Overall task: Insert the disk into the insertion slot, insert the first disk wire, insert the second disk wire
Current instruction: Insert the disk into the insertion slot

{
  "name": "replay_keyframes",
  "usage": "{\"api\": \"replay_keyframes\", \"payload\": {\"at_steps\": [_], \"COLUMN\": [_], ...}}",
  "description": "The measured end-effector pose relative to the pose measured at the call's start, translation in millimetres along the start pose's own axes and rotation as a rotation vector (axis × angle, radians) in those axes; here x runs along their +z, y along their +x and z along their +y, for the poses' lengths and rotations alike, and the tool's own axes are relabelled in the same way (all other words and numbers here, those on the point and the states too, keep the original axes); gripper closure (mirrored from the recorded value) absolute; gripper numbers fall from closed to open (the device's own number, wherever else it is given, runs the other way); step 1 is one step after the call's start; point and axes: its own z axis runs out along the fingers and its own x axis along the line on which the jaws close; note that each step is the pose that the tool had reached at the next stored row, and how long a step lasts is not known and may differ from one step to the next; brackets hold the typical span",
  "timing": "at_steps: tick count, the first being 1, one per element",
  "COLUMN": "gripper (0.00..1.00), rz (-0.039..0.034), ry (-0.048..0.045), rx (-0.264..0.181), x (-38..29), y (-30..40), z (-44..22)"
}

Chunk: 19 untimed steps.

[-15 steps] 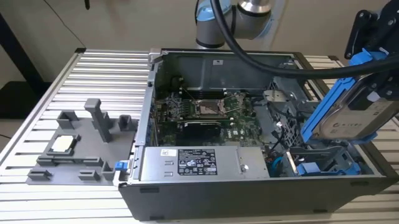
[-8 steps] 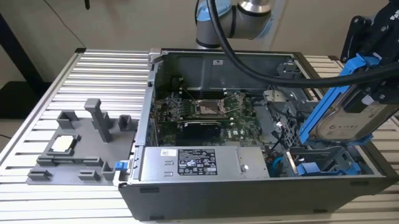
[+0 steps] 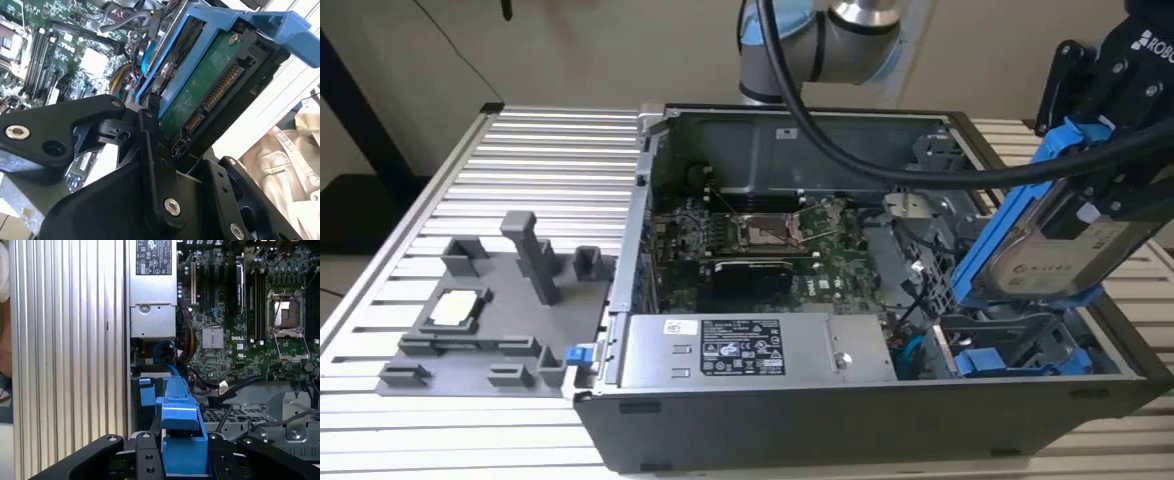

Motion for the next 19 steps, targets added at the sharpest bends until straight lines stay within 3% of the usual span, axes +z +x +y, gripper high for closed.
{"api": "replay_keyframes", "payload": {"at_steps": [10,19], "gripper": [0.67,0.67], "rz": [0.0001,0.0005], "ry": [-0.0001,-0.0001], "rx": [-0.001,-0.012], "x": [10.4,20.0], "y": [0.0,4.6], "z": [-4.3,-5.6]}}
